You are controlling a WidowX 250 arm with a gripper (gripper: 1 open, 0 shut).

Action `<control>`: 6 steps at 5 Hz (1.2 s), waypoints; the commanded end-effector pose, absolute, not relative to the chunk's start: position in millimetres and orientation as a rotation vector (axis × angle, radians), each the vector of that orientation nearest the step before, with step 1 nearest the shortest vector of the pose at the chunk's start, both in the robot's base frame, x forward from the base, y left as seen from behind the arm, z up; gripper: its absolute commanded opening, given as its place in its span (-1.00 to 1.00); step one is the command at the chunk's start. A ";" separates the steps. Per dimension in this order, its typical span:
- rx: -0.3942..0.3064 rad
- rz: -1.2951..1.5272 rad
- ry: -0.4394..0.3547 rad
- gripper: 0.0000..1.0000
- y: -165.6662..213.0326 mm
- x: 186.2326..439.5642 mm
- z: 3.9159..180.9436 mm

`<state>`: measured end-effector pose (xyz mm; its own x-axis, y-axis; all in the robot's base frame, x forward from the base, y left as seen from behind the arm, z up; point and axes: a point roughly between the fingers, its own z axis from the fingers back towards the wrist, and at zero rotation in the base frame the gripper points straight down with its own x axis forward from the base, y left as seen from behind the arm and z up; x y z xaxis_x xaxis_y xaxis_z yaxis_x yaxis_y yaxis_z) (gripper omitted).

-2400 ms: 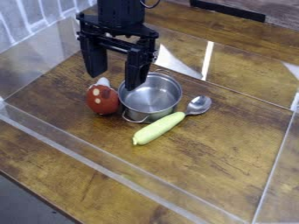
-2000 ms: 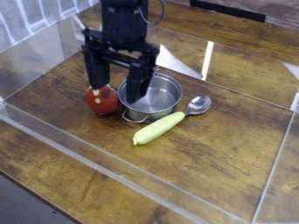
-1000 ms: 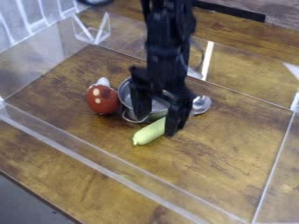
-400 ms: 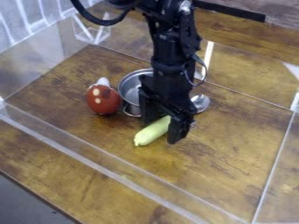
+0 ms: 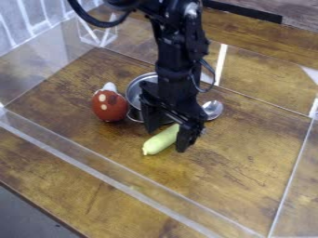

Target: Move the green spoon to the left

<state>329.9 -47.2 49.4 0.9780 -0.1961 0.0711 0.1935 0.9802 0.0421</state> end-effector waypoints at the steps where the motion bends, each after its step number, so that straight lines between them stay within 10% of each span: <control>1: 0.035 -0.130 -0.164 1.00 -42.2 331.1 67.5; 6: 0.019 -0.129 -0.208 1.00 -58.7 351.6 80.4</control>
